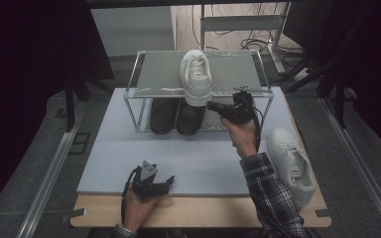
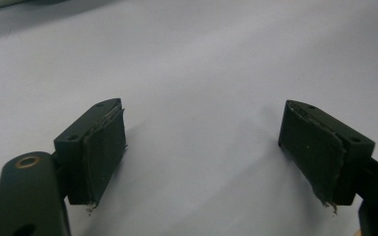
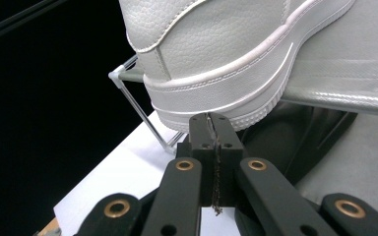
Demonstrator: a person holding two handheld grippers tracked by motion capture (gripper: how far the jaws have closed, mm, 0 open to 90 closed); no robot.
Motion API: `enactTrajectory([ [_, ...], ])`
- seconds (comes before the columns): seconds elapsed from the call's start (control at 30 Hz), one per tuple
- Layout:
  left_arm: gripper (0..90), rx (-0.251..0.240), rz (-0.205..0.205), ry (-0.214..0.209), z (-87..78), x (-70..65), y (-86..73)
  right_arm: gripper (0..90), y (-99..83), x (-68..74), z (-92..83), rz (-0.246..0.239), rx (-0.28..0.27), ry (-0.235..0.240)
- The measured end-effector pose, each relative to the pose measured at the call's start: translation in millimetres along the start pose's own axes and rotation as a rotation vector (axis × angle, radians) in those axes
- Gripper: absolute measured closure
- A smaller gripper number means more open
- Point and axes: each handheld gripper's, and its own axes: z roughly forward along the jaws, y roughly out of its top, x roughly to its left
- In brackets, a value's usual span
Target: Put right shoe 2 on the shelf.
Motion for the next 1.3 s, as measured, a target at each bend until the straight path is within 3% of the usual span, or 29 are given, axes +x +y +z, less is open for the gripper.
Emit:
enactTrajectory([
  [0.37, 17.7, -0.002, 0.000, 0.000, 0.1, 0.0, -0.1, 89.8, 6.3, 5.3, 20.3, -0.019, 0.012, -0.027],
  [0.73, 17.7, -0.002, -0.001, 0.000, 0.1, 0.0, -0.1, 89.8, 11.6, 5.7, 38.5, -0.005, 0.010, -0.043],
  [1.0, 17.7, -0.002, -0.001, 0.000, 0.1, 0.0, -0.1, 89.7, 15.6, 9.2, 49.8, -0.037, 0.018, -0.071],
  [1.3, 17.7, -0.002, -0.001, 0.000, 0.1, 0.0, -0.1, 89.6, 14.6, 8.2, 45.3, -0.027, 0.020, -0.067],
])
